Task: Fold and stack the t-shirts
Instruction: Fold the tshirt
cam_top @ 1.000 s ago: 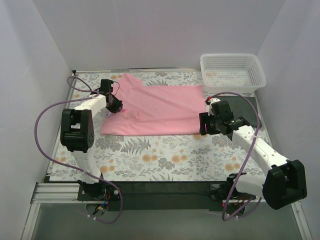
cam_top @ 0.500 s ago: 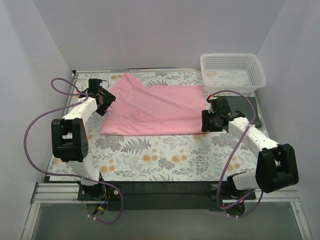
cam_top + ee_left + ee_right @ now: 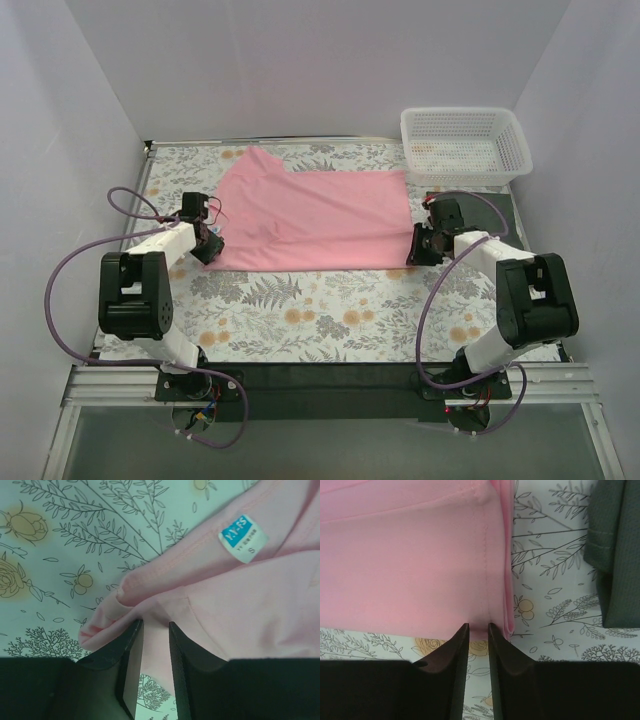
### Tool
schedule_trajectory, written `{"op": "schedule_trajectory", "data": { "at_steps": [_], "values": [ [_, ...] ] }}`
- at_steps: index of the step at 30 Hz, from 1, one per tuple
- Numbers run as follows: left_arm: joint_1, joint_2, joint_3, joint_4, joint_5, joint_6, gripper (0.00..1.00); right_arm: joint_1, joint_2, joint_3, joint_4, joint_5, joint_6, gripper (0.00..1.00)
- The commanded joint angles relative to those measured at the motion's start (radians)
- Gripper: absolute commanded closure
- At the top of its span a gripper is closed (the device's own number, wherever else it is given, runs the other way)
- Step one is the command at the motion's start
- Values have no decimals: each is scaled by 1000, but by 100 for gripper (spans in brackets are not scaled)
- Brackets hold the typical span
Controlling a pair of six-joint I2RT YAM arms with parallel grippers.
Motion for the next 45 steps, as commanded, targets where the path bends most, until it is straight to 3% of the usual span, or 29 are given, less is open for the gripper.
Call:
{"op": "schedule_trajectory", "data": {
  "at_steps": [1, 8, 20, 22, 26, 28, 32, 37, 42, 45],
  "values": [
    [3, 2, -10, -13, -50, -7, 73, -13, 10, -52, 52, -19, 11, 75],
    [9, -39, -119, -73, -47, -28, 74, -14, -8, -126, -3, -43, 26, 75],
    [47, -406, -312, -257, 9, -79, 70, -7, -301, -287, -276, -32, 50, 72],
    [47, -429, -314, -280, 13, -80, 68, -7, -335, -261, -299, -63, 58, 71],
    [47, -474, -220, -292, -18, -41, 54, -7, -389, -156, -327, -17, 3, 68],
    [47, -469, -185, -229, -24, 34, 40, -7, -424, -88, -298, -16, -58, 63],
    [47, -414, -105, -55, 20, 186, 29, -7, -410, 47, -206, -42, -135, 55],
    [46, -230, 38, 114, 48, 349, 30, -7, -230, 219, -111, -55, -213, 54],
    [47, -3, 214, 208, 71, 450, 38, -2, -35, 383, -72, -28, -276, 59],
    [47, 92, 290, 291, 182, 524, 42, 1, 54, 444, -42, -3, -304, 59]
  ]
}}
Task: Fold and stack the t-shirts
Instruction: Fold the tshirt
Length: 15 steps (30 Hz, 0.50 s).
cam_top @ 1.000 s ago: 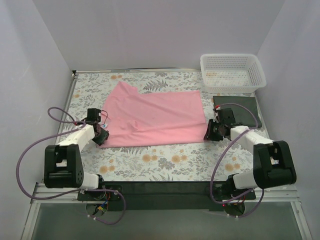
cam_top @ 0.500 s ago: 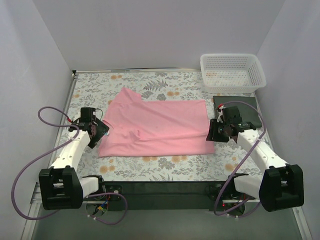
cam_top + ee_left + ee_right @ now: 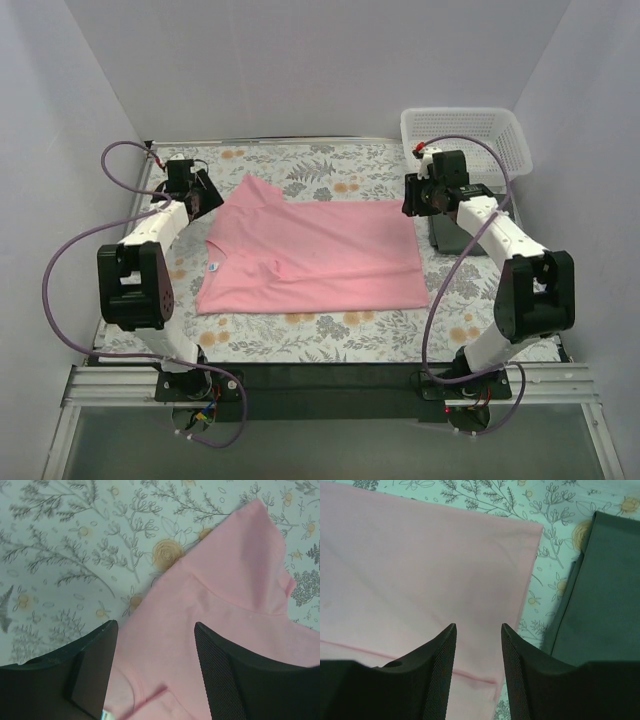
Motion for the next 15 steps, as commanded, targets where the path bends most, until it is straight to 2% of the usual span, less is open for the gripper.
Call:
{"op": "schedule_trajectory", "data": {
  "at_steps": [1, 3, 9, 15],
  "values": [
    [3, 65, 89, 120, 110, 129, 43, 9, 69, 103, 63, 34, -100, 59],
    [3, 138, 142, 159, 201, 188, 45, 10, 121, 148, 74, 41, -136, 59],
    [5, 301, 268, 159, 321, 329, 46, 13, 213, 213, 106, 81, -271, 59],
    [5, 398, 331, 137, 283, 400, 49, 50, 247, 219, 155, 103, -337, 59]
  ]
}}
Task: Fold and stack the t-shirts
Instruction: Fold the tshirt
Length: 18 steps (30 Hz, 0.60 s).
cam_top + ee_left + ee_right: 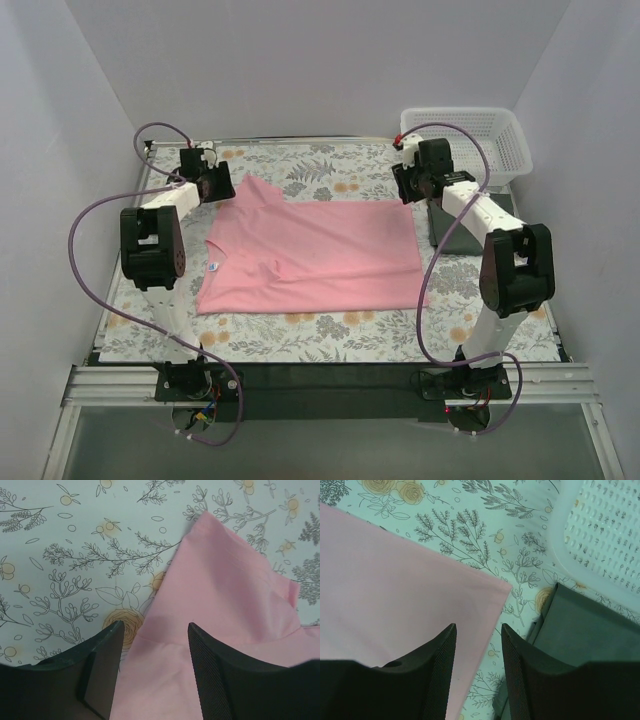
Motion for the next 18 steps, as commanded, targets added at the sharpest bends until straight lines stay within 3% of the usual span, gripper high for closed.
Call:
{"op": "schedule_trajectory", "data": {
  "at_steps": [1, 12, 16, 18],
  "values": [
    [4, 29, 60, -5, 6, 98, 50, 29, 17, 45, 69, 22, -76, 59],
    [3, 81, 42, -8, 38, 133, 67, 84, 106, 83, 75, 98, -119, 59],
    [4, 77, 12, -13, 3, 144, 88, 105, 133, 100, 77, 101, -127, 59],
    [4, 68, -17, -13, -34, 161, 91, 114, 156, 110, 77, 101, -133, 59]
  ]
}}
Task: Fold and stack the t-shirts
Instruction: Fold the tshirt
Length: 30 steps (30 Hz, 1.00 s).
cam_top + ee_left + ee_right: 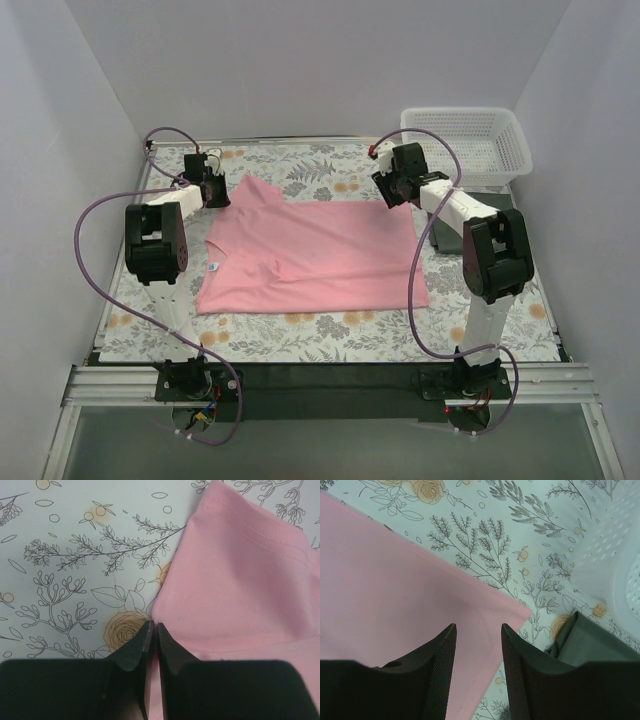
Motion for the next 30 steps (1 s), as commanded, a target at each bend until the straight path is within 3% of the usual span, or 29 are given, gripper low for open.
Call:
{"op": "schedule_trajectory", "data": {
  "at_steps": [1, 11, 30],
  "values": [
    [6, -38, -48, -3, -63, 43, 91, 23, 31, 61, 40, 14, -28, 59],
    [6, -65, -111, 43, -212, 81, 100, 26, 146, 133, 40, 100, -92, 58],
    [7, -67, -118, 56, -175, 68, 100, -15, 266, 231, 38, 105, -148, 58]
  ]
}}
